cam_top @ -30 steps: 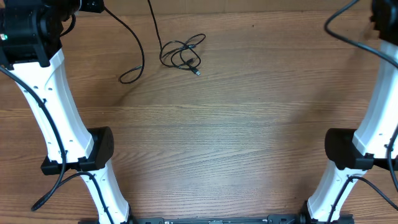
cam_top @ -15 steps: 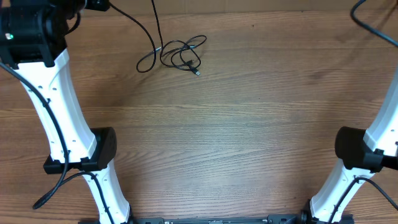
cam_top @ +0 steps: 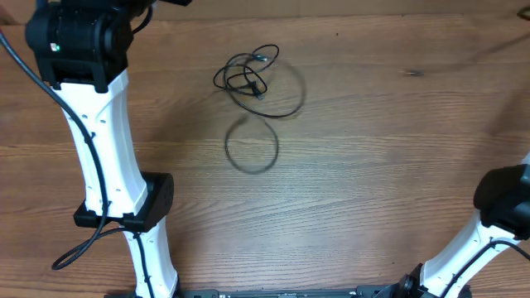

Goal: Untangle cables

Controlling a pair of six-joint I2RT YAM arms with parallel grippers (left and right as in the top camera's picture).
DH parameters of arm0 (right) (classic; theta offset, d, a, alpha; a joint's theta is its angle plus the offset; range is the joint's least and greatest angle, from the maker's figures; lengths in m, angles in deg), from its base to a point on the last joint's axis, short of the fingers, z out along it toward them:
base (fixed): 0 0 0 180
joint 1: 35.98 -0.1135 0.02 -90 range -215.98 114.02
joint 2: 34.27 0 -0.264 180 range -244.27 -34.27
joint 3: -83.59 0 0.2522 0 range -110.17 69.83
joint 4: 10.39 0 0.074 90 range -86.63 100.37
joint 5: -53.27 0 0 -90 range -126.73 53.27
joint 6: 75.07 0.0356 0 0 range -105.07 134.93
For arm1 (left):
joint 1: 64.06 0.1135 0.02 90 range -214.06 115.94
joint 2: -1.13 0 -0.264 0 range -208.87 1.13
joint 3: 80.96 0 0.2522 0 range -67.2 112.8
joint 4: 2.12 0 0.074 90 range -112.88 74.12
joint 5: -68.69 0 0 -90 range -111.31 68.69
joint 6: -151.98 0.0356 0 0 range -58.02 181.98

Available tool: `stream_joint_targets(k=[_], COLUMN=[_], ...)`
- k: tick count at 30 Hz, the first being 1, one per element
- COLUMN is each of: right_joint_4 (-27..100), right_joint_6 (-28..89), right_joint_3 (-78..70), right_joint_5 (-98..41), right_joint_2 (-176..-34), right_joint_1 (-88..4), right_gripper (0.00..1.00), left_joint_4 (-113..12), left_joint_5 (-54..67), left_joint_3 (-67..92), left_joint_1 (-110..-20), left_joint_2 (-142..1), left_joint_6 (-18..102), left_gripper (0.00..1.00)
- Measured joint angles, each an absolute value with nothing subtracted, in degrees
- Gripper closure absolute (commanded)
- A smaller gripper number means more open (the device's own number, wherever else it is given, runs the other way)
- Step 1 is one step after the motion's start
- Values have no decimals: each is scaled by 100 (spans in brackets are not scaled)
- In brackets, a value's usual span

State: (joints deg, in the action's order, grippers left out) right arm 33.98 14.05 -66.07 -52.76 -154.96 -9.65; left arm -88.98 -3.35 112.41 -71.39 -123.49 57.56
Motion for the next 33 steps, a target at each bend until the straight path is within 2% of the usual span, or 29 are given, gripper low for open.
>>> stream_joint_targets(k=[9, 15, 16, 17, 18, 19, 20, 24, 29, 33], right_joint_4=[3206, 3247, 3199, 3204, 3212, 3243, 3315, 3405, 4168, 4760], right_joint_6=[1352, 1578, 1606, 1645, 1624, 1674, 1691, 1742, 1785, 1790], right_joint_3=[-6294, -6277, -6273, -6268, -6268, -6259, -6233, -6218, -6380, -6467], right_joint_5=[-4658, -4400, -4376, -4352, -4341, -4326, -4315, -4315, -4310, -4315], right_joint_2=[-16075, -17026, -17205, -17338, -17382, -17441, -17472, -17467, -17358, -16930], right_joint_1=[-410, -346, -344, -344, -344, -344, -344, -346, -475, -744], right_gripper=[96, 94, 89, 61, 42, 17, 0, 0, 0, 0], left_joint_4=[-8603, -8609, -8612, -8609, -8612, -8609, -8609, -8612, -8607, -8612], left_joint_5=[-335, -335, -335, -335, -335, -335, -333, -335, -340, -436], left_joint_3=[11241, 11241, 11241, 11241, 11241, 11241, 11241, 11241, 11241, 11241], left_joint_1=[-7362, -7384, -7386, -7391, -7401, -7412, -7421, -7421, -7421, -7421], left_joint_2=[-12349, -12349, -12349, -12349, -12349, -12349, -12349, -12349, -12349, -12349], left_joint_6=[4999, 4549, 4516, 4492, 4475, 4466, 4438, 4407, 4409, 4409], left_gripper=[96, 95, 95, 94, 94, 93, 92, 90, 81, 82])
